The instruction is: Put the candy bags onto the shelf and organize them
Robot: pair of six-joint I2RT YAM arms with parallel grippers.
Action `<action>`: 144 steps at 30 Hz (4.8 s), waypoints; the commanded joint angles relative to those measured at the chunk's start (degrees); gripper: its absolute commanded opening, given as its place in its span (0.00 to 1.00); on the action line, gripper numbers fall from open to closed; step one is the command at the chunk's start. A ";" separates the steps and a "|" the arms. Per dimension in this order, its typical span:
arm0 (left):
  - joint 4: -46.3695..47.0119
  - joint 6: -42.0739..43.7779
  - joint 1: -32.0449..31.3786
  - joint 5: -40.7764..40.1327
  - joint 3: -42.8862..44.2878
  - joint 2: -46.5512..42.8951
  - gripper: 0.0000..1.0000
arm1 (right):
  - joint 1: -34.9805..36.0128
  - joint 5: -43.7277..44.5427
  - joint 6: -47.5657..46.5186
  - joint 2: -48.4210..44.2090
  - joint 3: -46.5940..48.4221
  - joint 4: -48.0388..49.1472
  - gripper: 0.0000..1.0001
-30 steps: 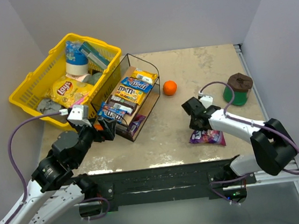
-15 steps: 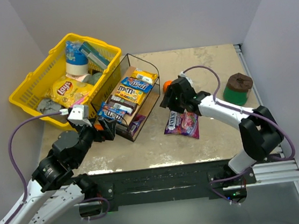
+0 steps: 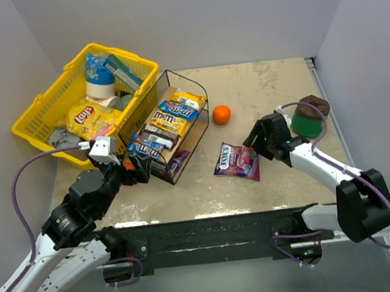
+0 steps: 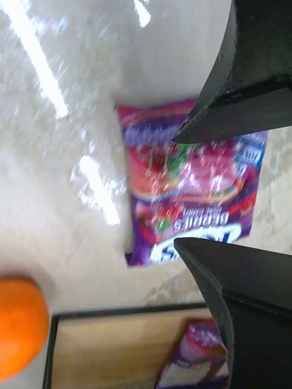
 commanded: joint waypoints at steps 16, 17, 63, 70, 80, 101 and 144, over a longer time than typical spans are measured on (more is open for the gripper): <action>0.66 0.68 -0.18 -0.60 1.99 0.10 1.00 | -2.64 -2.44 0.52 -5.20 -15.16 4.95 0.66; 0.75 0.68 -0.19 -0.60 1.99 0.10 1.00 | -2.72 -2.70 0.69 -5.29 -15.70 5.39 0.66; 2.77 0.94 -0.18 -0.08 1.55 1.33 1.00 | -1.94 -29.16 15.98 -10.40 -6.92 28.59 0.00; 3.47 1.12 -0.10 -0.34 0.76 0.72 0.99 | 2.10 -23.55 22.92 -3.72 -4.72 38.69 0.00; 6.37 2.26 -0.10 0.80 -1.08 -2.10 1.00 | 7.38 -10.46 31.00 14.03 1.35 53.26 0.00; 6.29 3.23 -0.19 0.54 -1.17 -1.57 1.00 | 12.83 -0.07 40.25 38.57 16.73 45.92 0.05; 5.32 2.88 -0.10 -0.34 -1.08 -2.36 1.00 | 14.85 -0.07 29.52 42.87 25.17 25.08 0.08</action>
